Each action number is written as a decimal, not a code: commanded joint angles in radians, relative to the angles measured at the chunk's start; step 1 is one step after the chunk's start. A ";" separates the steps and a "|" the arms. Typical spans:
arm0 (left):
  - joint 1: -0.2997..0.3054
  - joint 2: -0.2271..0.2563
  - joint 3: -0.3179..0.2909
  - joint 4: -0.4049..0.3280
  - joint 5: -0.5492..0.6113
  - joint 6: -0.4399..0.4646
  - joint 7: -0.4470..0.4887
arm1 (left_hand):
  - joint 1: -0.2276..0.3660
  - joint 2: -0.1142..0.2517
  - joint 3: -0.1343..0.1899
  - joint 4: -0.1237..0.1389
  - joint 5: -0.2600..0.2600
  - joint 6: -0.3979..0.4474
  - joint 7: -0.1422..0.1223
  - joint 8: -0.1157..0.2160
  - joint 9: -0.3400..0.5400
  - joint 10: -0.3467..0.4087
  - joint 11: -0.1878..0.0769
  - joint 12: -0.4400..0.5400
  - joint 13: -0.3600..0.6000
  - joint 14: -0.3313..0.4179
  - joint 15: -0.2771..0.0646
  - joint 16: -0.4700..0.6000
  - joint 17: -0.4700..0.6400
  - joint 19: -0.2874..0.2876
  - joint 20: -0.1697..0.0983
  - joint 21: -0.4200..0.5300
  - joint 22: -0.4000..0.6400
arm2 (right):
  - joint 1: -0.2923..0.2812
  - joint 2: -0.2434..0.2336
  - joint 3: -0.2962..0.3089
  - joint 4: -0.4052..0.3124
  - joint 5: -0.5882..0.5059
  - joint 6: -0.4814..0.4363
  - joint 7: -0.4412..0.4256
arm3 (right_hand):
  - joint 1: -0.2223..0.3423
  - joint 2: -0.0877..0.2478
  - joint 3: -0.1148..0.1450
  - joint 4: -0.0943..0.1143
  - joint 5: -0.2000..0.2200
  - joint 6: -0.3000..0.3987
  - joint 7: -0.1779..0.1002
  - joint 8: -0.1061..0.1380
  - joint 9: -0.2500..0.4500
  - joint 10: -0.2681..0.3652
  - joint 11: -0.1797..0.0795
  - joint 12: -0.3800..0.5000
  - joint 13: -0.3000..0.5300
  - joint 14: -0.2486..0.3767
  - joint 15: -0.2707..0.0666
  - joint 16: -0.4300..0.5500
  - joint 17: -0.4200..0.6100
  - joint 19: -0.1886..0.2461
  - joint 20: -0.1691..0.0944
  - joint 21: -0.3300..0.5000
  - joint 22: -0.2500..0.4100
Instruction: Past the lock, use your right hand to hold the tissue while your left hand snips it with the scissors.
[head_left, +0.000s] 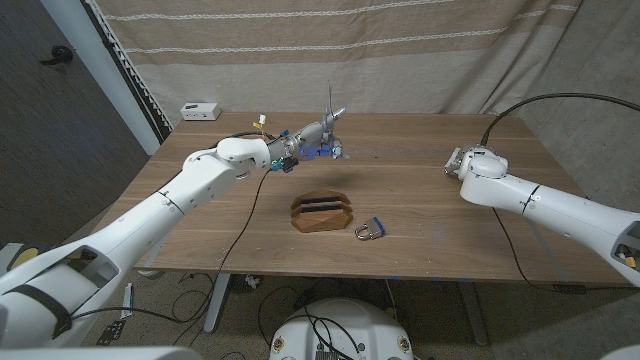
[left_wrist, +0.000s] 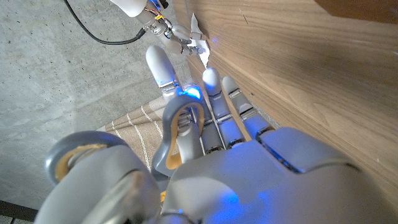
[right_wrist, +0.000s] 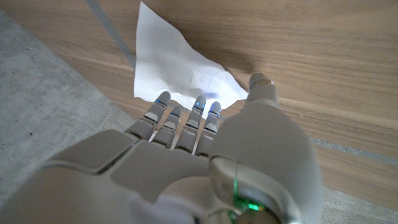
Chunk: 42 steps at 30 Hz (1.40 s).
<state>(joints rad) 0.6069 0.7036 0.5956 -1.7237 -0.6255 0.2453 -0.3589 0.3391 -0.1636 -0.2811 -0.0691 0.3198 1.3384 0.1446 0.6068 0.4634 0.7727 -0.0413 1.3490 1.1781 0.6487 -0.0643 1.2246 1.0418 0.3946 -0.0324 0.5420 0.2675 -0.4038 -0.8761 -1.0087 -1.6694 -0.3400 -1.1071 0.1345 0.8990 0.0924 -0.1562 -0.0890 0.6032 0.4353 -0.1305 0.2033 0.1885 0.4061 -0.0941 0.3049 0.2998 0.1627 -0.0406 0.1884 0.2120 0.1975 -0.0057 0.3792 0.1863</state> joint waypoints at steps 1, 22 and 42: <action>-0.001 0.001 0.000 0.007 -0.001 -0.005 -0.010 | 0.010 0.000 -0.062 -0.055 0.008 0.041 0.035 0.007 0.002 0.069 -0.061 0.237 0.070 0.011 -0.073 0.007 0.002 0.004 -0.001 -0.004 0.001 | 0.057 0.019 -0.076 0.042 -0.031 -0.042 0.065 | -0.022 0.000 -0.015 0.008 0.007 0.000 0.008 -0.002 0.005 -0.045 0.016 -0.019 -0.004 -0.026 -0.073 -0.004 0.002 -0.014 0.001 -0.014 0.001; -0.002 -0.002 -0.003 0.023 -0.004 -0.013 -0.018 | 0.010 0.002 -0.062 -0.051 0.015 0.049 0.035 0.015 -0.005 0.081 -0.060 0.238 0.070 0.020 -0.078 0.011 0.003 0.005 -0.002 -0.007 0.003 | 0.102 0.061 -0.123 0.141 -0.002 -0.017 0.114 | -0.025 0.014 -0.030 0.010 0.014 0.062 -0.022 0.021 0.001 0.088 0.011 0.005 -0.084 -0.005 -0.036 0.018 -0.017 -0.010 -0.006 -0.043 0.003; -0.001 -0.009 -0.005 0.037 -0.006 -0.025 -0.020 | 0.010 0.003 -0.062 -0.050 0.018 0.052 0.037 0.024 -0.003 0.090 -0.055 0.238 0.070 0.028 -0.078 0.016 0.006 0.008 -0.004 -0.007 0.005 | 0.070 0.078 -0.100 0.172 -0.011 0.058 0.057 | 0.194 0.039 0.010 -0.059 0.030 0.380 -0.049 0.075 -0.001 0.447 -0.105 0.056 -0.117 0.206 -0.170 0.049 -0.016 0.076 -0.077 -0.047 0.007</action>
<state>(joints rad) 0.6035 0.6987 0.5922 -1.6921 -0.6306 0.2280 -0.3798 0.3484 -0.1543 -0.2929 -0.0791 0.3314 1.3472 0.1465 0.6255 0.4570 0.7887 -0.0356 1.3490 1.1781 0.6684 -0.0625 1.2354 1.0443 0.3945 -0.0323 0.5360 0.2673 -0.3112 -0.8039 -1.1280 -1.5108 -0.3530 -1.0909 0.2160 1.0551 0.1207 -0.1549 -0.1442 0.6291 0.7282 -0.1570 0.2609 0.1815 0.8112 -0.1917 0.3573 0.1796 0.3444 -0.0410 0.2295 0.1888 0.2593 -0.0376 0.3356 0.1887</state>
